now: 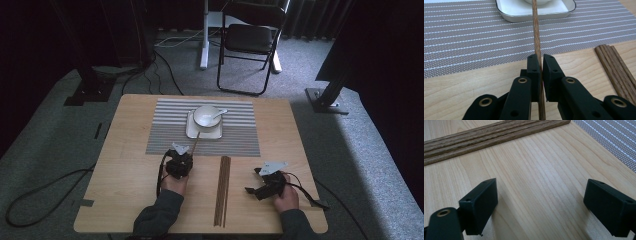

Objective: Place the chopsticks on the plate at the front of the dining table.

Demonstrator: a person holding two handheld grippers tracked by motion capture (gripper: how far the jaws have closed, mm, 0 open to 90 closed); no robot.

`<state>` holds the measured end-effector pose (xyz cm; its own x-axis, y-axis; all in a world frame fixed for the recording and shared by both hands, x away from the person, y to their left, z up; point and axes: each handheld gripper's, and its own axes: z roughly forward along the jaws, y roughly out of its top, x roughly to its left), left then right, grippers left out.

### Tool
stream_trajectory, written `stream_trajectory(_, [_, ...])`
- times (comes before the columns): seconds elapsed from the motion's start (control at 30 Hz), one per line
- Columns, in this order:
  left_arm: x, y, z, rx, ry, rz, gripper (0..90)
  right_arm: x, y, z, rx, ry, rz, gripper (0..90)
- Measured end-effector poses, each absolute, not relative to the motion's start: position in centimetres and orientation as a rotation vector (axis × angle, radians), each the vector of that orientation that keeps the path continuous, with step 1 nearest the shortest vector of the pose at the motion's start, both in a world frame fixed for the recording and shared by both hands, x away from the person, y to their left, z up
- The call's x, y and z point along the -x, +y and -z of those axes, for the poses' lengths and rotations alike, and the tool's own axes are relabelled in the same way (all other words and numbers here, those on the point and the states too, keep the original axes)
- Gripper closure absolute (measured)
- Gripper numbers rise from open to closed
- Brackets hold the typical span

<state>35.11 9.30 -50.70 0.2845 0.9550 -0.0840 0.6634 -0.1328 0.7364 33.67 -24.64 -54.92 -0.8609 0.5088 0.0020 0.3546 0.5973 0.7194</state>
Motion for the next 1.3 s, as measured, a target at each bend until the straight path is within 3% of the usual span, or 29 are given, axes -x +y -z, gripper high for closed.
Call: stream_trajectory(1.3, [-37.6,11.0,50.1,-1.809,1.534,-0.555,84.2,-33.7,-24.7,54.9,-0.714,2.622,-1.112,11.5])
